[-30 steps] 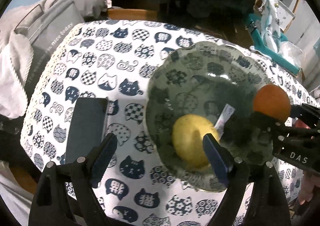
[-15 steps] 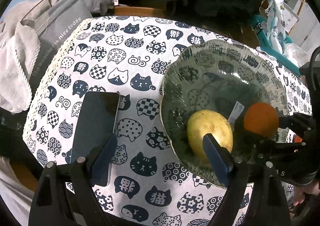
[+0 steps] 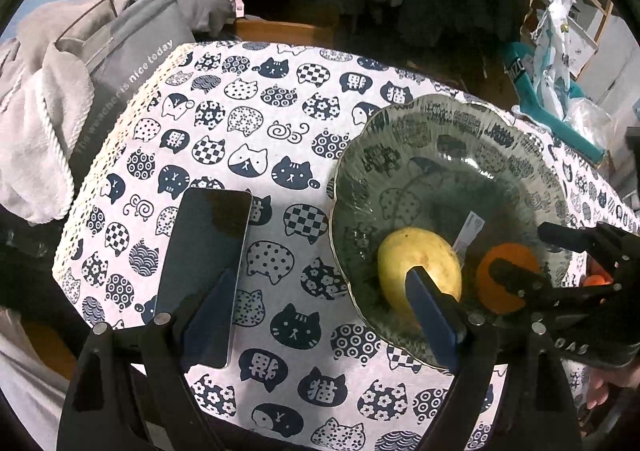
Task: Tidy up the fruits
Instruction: 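Lift both tools out of the bowl and move back toward the fruit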
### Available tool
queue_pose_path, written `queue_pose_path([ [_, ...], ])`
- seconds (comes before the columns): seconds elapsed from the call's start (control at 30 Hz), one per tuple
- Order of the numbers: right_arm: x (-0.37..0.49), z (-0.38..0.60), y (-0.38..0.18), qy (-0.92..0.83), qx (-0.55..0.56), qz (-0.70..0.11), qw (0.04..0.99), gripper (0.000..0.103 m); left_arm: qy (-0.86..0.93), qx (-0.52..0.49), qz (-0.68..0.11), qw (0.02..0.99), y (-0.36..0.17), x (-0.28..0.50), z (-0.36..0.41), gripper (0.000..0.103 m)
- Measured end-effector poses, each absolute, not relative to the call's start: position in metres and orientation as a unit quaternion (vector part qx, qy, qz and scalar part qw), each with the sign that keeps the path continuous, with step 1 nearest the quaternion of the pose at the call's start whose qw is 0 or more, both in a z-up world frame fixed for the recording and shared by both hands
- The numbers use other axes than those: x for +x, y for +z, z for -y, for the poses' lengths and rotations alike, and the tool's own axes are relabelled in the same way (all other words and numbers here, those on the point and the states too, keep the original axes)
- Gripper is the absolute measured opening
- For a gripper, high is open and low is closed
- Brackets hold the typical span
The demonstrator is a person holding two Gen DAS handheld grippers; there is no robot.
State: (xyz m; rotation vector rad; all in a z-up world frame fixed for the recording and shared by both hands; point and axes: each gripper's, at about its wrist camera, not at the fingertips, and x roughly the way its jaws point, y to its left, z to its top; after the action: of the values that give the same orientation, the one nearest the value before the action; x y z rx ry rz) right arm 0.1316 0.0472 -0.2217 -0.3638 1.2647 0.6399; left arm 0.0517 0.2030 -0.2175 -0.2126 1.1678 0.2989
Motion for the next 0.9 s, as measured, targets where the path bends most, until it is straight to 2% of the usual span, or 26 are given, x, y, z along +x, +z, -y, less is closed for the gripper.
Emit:
queue_pose_path([
  [0.9,0.108,0.079,-0.068,0.213,-0.099,-0.426,0.873,0.077,0.055,-0.079,-0.449,0.888,-0.111,0.047,-0.118,0.089],
])
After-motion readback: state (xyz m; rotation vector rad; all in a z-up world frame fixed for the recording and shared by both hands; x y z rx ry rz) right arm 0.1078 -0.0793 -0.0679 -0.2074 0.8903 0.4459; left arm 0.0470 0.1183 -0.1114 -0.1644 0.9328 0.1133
